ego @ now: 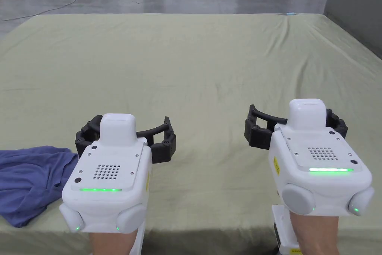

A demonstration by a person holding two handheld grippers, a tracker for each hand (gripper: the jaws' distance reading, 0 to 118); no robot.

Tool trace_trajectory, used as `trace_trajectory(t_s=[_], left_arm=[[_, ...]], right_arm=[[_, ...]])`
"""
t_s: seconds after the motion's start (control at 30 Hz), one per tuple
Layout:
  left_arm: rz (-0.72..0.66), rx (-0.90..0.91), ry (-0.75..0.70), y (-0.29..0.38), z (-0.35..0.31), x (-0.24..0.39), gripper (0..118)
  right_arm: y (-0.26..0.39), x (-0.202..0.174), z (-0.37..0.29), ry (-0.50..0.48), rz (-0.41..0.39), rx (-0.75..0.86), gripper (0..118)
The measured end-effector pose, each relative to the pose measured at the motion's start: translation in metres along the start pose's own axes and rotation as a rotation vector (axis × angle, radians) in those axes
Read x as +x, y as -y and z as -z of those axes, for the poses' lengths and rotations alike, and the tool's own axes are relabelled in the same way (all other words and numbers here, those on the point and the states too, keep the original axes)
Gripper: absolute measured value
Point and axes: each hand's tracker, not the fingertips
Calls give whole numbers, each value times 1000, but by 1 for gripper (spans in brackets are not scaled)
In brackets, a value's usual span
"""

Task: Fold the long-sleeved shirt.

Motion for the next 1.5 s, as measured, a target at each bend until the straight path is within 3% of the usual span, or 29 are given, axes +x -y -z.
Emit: trace_trajectory(t_s=[1.27, 1.37, 1.5], left_arm=[[-10, -13, -7, 5, 1, -1, 118], [-4, -14, -9, 5, 1, 0, 117], [-7, -15, -11, 5, 1, -1, 117]], right_arm=[[1, -3, 6, -3, 10, -29, 115], [-3, -10, 10, 65, 43, -81, 115], [-9, -18, 8, 161, 21, -118, 115]])
